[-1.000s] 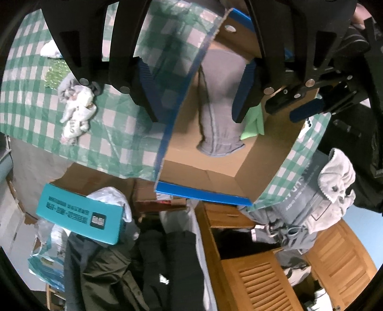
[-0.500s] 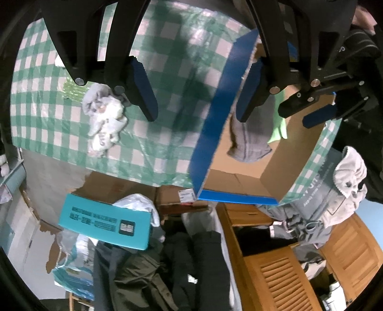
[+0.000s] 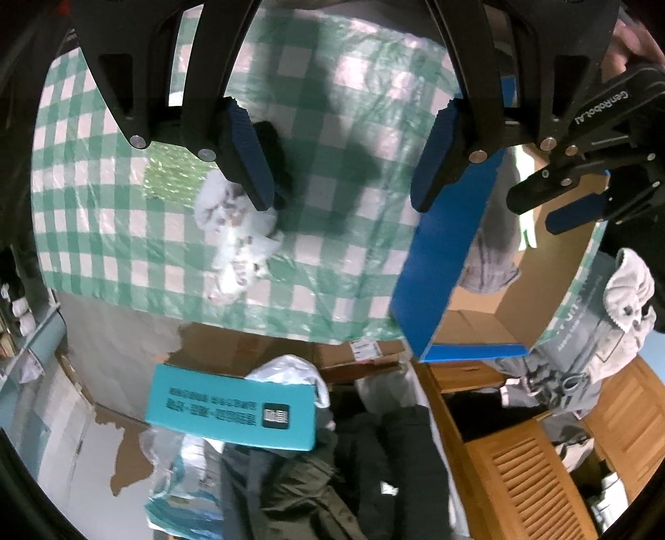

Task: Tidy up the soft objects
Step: 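Move both tools back over the remaining items on the table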

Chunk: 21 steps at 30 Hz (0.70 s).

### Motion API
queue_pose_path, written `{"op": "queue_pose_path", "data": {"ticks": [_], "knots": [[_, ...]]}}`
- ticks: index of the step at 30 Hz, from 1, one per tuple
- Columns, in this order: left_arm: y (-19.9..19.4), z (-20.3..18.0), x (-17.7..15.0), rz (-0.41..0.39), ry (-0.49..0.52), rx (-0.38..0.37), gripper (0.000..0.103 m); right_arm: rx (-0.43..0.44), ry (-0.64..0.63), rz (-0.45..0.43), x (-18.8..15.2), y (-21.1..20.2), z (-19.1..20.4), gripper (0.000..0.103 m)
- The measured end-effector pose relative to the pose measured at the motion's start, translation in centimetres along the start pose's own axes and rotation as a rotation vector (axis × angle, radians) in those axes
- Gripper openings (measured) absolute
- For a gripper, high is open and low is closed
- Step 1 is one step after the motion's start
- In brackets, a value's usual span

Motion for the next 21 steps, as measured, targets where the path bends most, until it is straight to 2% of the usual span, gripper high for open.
{"op": "queue_pose_path", "data": {"ticks": [8,11,21], "knots": [[0.8,-3.2,-1.0,0.026,0.064,-0.005,0.054,-0.027,0.037,0.005,-1.7,-0.5,-3.0,0.069],[1.1,-4.2,-1.4,0.033,0.080,-0.009,0.061,-0.044,0.044,0.010,-2.4,-0.7,-4.1,0.069],[2.4,-7.1,-2.7,0.074,0.110,-0.032,0.061,-0.082,0.097,0.034,-5.0,-0.9,-8.0,0.069]]}}
Point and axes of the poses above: each gripper's, at about its wrist camera, not at the fingertips, and y roughly the way its jaws point, z to its left, x to its top, the point moved 8 cm from there along y, roughly the way its jaws point, and after that the axes turned 13 degrees about -y, right-handed, at the moved point
